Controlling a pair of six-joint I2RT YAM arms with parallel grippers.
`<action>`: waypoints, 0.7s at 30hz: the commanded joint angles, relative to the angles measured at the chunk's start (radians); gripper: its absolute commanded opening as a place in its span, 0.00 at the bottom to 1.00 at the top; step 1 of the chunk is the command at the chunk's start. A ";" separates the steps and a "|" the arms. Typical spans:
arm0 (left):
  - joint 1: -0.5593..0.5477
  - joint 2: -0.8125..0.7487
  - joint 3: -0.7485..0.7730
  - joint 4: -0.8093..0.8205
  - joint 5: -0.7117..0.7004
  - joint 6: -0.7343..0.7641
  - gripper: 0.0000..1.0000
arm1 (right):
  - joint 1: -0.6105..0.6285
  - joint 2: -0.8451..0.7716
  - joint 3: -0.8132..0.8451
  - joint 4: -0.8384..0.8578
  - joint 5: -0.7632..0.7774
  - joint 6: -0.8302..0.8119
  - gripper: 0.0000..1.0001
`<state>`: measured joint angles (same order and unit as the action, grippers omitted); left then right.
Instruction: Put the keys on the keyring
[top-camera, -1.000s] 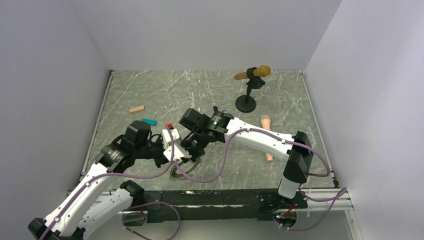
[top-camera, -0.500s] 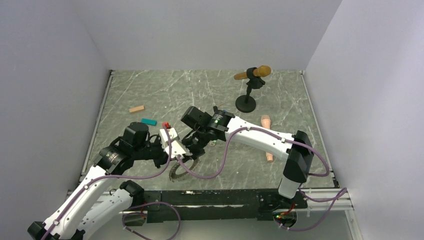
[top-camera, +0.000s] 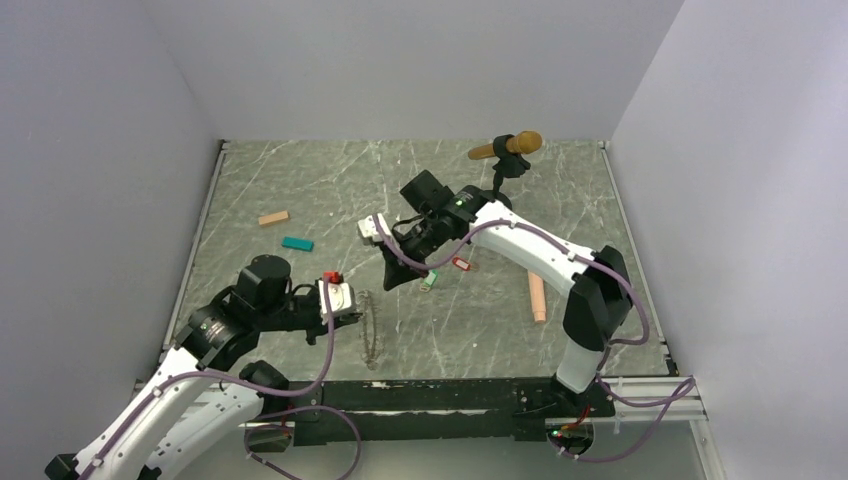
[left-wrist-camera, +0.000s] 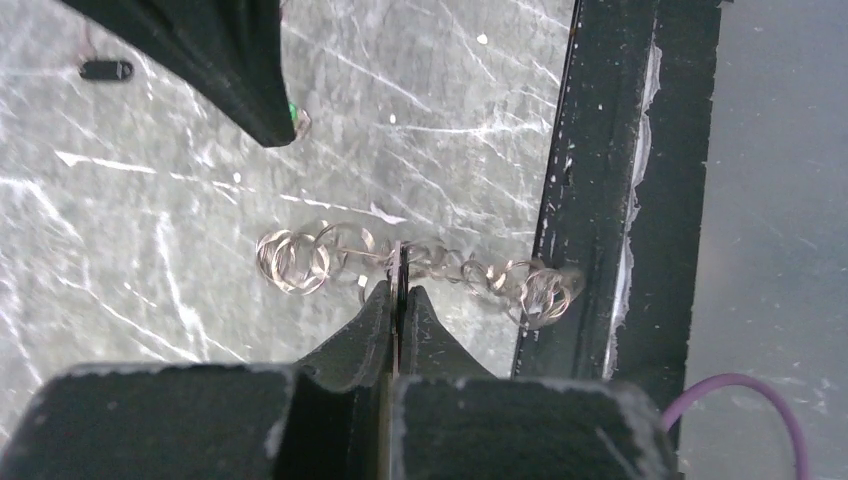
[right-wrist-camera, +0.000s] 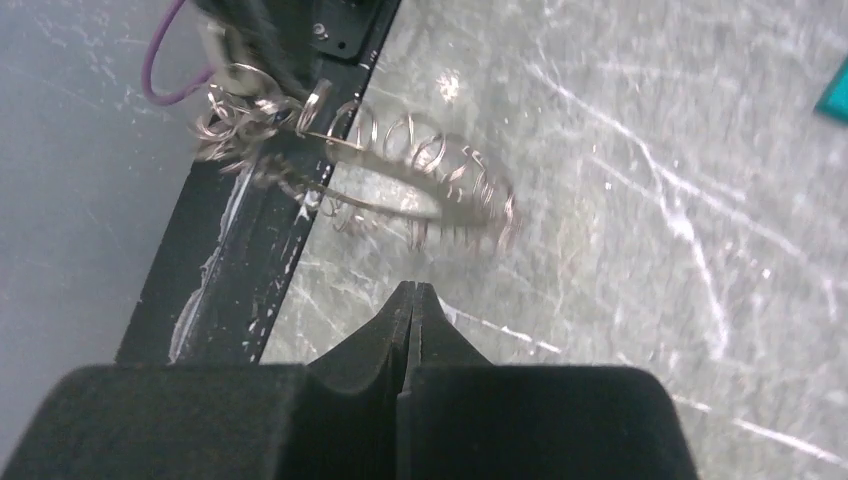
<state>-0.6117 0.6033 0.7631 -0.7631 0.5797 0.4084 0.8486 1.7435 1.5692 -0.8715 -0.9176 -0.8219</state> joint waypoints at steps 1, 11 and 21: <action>-0.014 -0.014 0.037 0.070 0.063 0.113 0.00 | -0.017 0.018 -0.003 0.008 -0.052 0.125 0.00; -0.017 -0.006 0.033 0.044 0.022 0.116 0.00 | -0.024 0.001 -0.024 -0.008 -0.138 0.064 0.00; -0.017 0.014 0.045 0.042 0.009 0.181 0.00 | -0.024 -0.008 -0.020 -0.059 -0.246 -0.093 0.36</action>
<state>-0.6254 0.6022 0.7639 -0.7605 0.5747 0.5224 0.8261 1.7710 1.5288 -0.9184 -1.0718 -0.8482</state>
